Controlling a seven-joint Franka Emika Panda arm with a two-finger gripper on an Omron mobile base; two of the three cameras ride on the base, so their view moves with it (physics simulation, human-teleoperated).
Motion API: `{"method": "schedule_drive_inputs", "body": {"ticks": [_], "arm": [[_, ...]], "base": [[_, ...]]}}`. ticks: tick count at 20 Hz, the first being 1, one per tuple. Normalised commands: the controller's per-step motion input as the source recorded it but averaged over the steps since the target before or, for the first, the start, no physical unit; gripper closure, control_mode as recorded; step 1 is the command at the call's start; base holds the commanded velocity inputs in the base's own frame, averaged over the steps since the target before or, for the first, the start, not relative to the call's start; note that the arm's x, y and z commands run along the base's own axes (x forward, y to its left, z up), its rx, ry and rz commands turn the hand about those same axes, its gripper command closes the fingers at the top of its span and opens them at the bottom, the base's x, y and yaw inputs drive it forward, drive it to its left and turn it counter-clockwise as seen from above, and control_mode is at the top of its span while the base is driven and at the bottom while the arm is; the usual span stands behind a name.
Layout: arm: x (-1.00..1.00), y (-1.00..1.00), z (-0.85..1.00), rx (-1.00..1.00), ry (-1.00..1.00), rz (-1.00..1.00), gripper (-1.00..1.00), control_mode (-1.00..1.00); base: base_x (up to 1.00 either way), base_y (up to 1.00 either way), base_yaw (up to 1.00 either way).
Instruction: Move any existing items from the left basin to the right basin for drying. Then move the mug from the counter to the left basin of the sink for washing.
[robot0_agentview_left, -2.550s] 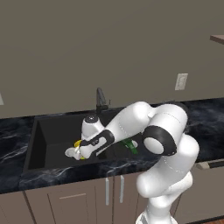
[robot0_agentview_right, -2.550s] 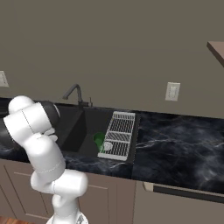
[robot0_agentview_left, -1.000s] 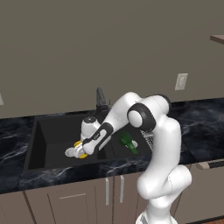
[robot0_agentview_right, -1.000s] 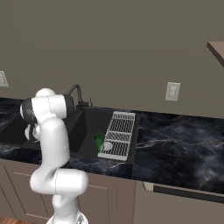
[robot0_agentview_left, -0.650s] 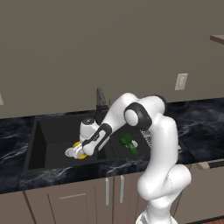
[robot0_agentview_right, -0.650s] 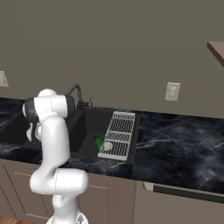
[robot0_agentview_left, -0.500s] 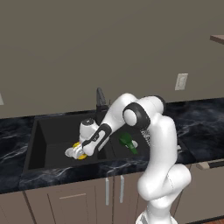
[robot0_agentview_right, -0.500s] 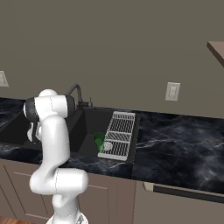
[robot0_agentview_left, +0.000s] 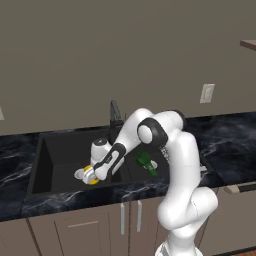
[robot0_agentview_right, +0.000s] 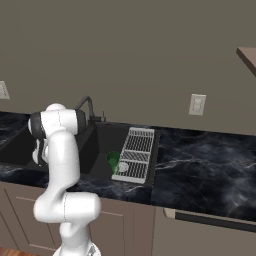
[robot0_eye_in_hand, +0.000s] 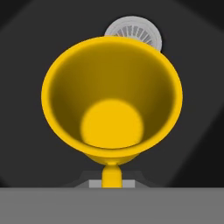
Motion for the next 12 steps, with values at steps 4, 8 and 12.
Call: {"method": "schedule_drive_inputs", "body": {"ticks": [4,8,12], "arm": [[0.01,0.0,-0.07,0.01,0.0,0.0,1.0,-1.0],[0.04,0.0,-0.08,0.01,0.0,0.0,1.0,-1.0],[0.06,0.0,-0.12,0.01,0.0,0.0,-1.0,-1.0]], "base": [[0.0,0.0,0.0],[0.0,0.0,0.0],[0.0,0.0,0.0]]}}
